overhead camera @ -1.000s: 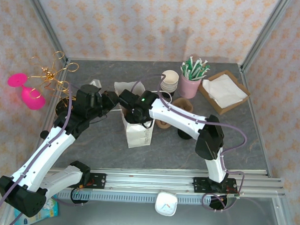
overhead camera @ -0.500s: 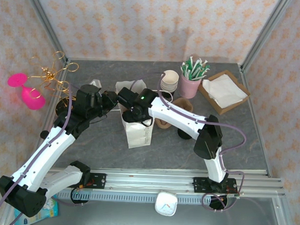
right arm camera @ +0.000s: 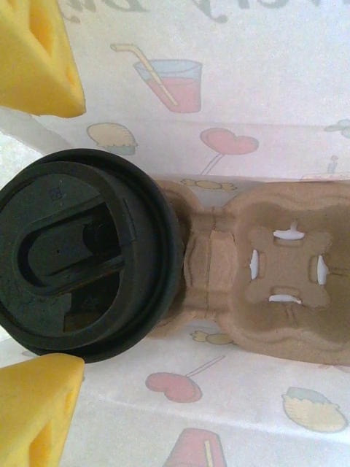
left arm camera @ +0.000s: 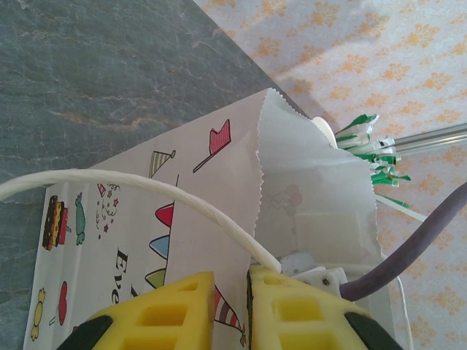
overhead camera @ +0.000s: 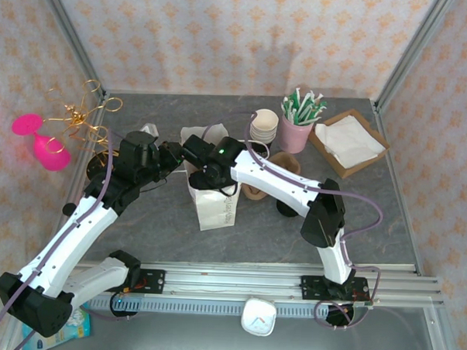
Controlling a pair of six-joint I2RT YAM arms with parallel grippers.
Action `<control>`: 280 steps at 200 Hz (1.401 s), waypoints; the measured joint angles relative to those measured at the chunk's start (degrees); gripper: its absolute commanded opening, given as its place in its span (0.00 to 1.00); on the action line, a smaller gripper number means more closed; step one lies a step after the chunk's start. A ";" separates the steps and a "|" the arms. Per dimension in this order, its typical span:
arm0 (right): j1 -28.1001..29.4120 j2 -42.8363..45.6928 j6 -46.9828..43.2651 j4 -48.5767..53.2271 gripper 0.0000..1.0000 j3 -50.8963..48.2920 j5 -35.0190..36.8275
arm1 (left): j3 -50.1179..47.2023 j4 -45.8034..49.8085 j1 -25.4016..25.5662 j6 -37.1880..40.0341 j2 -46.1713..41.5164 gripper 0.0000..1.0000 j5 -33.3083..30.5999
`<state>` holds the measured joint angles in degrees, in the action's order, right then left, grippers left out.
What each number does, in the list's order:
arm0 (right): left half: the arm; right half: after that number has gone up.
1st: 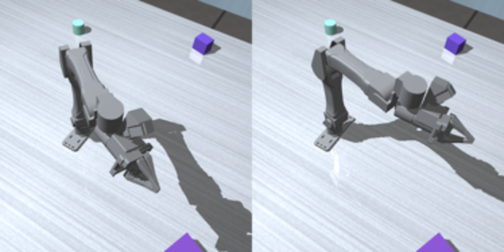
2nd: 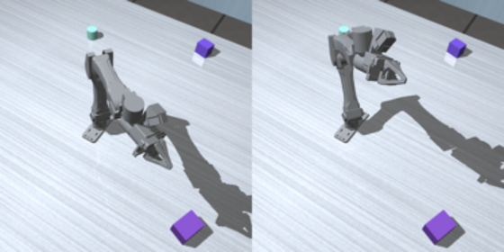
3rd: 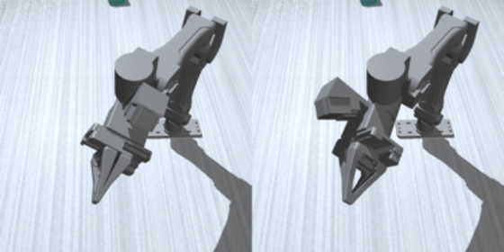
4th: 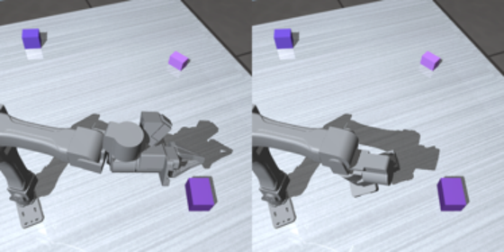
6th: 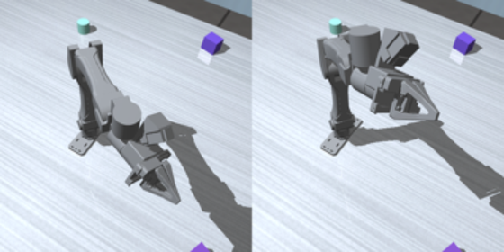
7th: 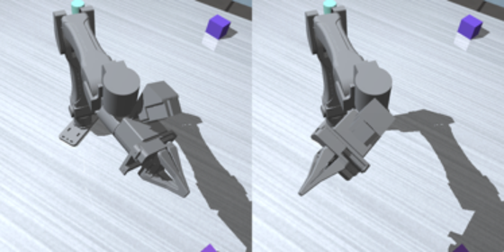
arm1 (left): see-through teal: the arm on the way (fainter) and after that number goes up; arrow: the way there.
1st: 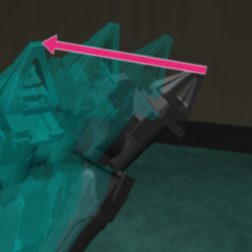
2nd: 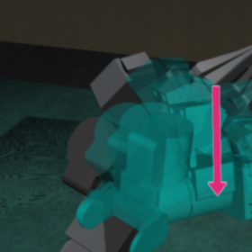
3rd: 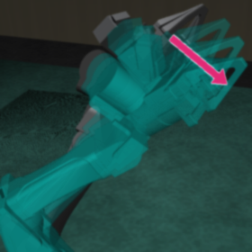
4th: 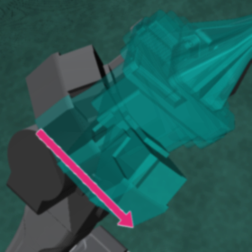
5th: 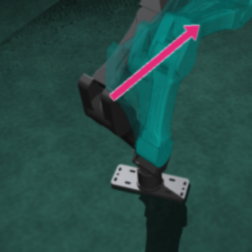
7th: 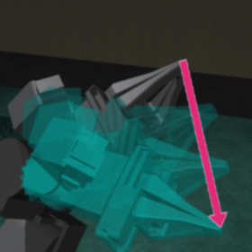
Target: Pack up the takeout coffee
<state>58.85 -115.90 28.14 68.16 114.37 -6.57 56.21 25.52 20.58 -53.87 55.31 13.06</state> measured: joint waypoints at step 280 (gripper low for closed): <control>0.90 -1.81 1.05 5.18 0.65 10.73 1.49 | 2.54 3.45 -0.11 3.52 0.20 0.48 -0.68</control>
<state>59.75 -117.71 29.19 73.34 125.10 -5.08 58.74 28.97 20.47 -50.35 55.51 12.38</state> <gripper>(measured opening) 0.650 0.461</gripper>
